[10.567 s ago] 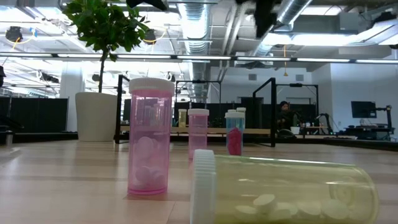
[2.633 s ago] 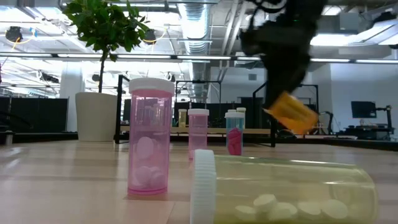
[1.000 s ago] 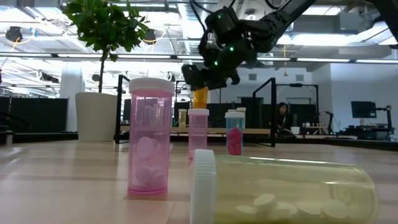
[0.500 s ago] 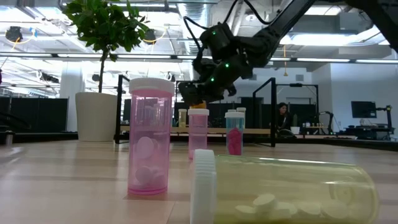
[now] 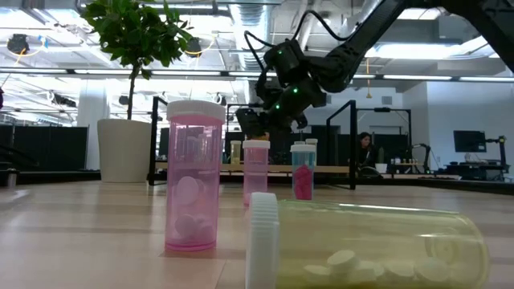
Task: Pick and place medicine bottles onto shelf by color
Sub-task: Put the orange pill bottle on the shelf
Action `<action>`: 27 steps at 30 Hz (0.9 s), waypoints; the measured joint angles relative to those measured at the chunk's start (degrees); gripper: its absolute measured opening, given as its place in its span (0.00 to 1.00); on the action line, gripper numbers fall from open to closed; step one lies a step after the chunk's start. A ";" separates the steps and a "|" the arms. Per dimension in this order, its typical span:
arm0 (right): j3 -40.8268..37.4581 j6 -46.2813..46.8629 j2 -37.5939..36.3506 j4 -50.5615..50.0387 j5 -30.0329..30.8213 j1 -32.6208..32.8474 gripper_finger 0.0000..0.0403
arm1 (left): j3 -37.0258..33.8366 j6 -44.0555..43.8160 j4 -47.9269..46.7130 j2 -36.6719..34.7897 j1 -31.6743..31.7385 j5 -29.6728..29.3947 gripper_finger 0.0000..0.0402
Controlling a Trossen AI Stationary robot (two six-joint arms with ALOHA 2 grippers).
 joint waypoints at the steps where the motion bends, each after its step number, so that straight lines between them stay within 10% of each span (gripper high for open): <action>1: 0.00 0.06 0.00 0.32 -0.03 -0.12 0.56 | 0.00 0.00 0.00 0.00 0.19 0.24 0.45; 27: 0.00 1.90 0.29 -0.07 -3.42 -2.60 0.56 | 0.00 1.31 0.01 0.00 2.93 2.78 0.45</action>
